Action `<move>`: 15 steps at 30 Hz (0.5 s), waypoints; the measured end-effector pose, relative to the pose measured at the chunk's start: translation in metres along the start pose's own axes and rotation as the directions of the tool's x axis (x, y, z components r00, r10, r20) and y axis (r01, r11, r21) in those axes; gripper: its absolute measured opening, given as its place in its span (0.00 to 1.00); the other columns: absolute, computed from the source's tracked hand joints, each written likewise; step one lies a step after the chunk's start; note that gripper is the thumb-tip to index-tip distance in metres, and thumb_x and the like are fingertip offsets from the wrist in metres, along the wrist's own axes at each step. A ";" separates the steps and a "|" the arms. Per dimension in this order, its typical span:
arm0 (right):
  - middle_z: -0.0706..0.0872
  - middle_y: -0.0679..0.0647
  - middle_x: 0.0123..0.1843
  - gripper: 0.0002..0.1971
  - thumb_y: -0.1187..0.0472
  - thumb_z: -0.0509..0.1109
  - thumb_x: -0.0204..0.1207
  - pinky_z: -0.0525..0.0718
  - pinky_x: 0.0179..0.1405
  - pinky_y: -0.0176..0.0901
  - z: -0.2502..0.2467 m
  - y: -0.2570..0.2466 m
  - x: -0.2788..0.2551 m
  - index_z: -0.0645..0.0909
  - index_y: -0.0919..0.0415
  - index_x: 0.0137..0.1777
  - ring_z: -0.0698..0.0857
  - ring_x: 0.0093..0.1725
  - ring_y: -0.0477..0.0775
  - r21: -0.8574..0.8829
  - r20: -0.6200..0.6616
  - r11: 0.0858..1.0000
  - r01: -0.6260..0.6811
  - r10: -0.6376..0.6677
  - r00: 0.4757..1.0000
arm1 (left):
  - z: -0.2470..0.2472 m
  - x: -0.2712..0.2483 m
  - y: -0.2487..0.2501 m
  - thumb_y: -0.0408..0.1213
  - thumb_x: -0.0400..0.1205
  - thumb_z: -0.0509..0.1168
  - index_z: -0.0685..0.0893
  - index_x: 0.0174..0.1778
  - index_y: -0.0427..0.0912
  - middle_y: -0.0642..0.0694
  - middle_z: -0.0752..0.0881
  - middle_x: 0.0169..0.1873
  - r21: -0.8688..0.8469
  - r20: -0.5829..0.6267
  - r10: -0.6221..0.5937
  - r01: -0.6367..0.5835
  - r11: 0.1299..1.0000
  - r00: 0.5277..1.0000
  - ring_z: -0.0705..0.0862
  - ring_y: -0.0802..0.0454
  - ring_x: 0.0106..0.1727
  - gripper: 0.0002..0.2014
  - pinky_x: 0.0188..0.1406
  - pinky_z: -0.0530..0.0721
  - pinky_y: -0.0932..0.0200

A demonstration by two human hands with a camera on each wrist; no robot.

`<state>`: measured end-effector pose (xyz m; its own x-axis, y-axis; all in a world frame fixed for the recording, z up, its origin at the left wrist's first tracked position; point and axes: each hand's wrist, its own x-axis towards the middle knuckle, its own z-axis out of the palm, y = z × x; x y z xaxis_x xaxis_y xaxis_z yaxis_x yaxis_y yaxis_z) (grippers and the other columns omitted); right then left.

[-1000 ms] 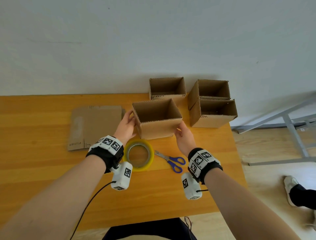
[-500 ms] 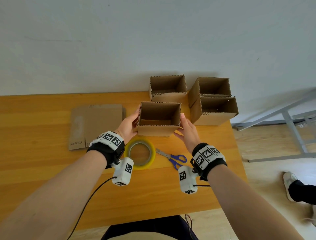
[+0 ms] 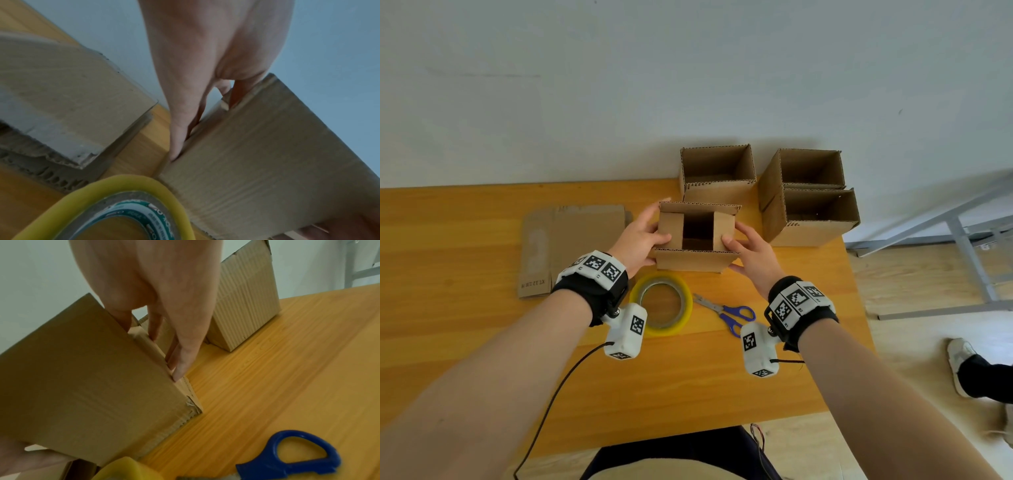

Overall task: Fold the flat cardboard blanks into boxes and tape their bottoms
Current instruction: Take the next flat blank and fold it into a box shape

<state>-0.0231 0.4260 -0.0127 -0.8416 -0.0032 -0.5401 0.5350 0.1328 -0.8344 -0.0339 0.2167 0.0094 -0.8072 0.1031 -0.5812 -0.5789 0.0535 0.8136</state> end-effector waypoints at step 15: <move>0.78 0.45 0.65 0.25 0.75 0.61 0.80 0.84 0.61 0.63 -0.008 -0.011 0.002 0.79 0.43 0.62 0.79 0.64 0.55 -0.027 0.104 0.993 0.116 -0.113 0.988 | -0.004 0.001 0.001 0.20 0.81 0.59 0.85 0.56 0.53 0.47 0.83 0.58 0.020 0.014 0.063 -0.063 0.998 0.998 0.81 0.38 0.62 0.22 0.59 0.82 0.35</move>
<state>-0.0310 0.4321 -0.0033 -0.8844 -0.1211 -0.4508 0.4311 0.1584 -0.8883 -0.0363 0.2131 0.0097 -0.8403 0.1200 -0.5286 -0.5244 0.0672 0.8488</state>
